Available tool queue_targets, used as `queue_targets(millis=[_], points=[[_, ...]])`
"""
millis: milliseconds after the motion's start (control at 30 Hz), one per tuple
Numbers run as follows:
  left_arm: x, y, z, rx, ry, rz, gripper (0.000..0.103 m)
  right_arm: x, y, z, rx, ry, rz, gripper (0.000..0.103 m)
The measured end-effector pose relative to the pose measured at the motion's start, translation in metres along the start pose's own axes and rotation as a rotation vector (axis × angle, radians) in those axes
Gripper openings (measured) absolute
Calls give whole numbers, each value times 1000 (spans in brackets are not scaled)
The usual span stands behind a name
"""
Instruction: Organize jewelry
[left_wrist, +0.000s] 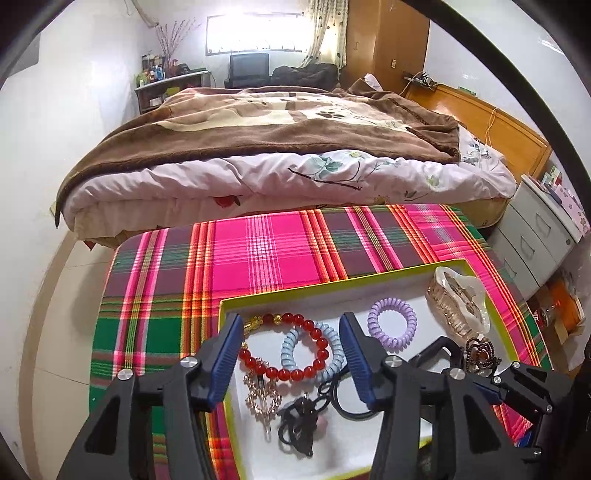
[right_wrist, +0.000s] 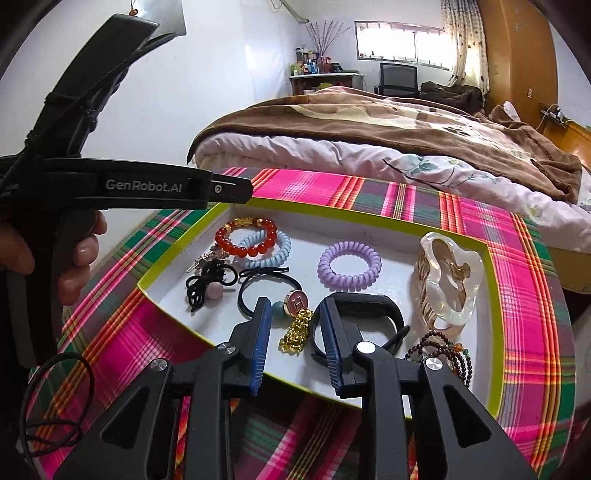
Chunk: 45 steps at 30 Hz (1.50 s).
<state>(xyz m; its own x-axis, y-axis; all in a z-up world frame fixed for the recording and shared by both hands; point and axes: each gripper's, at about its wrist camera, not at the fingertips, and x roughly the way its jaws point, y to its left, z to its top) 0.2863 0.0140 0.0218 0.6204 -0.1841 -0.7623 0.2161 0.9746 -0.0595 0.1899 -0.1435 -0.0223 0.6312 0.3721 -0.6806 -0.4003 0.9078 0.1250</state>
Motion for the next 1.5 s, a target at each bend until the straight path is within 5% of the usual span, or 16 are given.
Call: queue_targets(millis=[200,767,1500], points=[[-18,-1,-7,-17,-15,5,55,-15,1,-2,16,-21,-1,45],[-81,-12,-67,-98,-78,106,66,-59,0,-27,110,-36,-142,45],[-86,-29,-106,-156,-24,131,72,-71,0,-38,146,-42,-168,45]])
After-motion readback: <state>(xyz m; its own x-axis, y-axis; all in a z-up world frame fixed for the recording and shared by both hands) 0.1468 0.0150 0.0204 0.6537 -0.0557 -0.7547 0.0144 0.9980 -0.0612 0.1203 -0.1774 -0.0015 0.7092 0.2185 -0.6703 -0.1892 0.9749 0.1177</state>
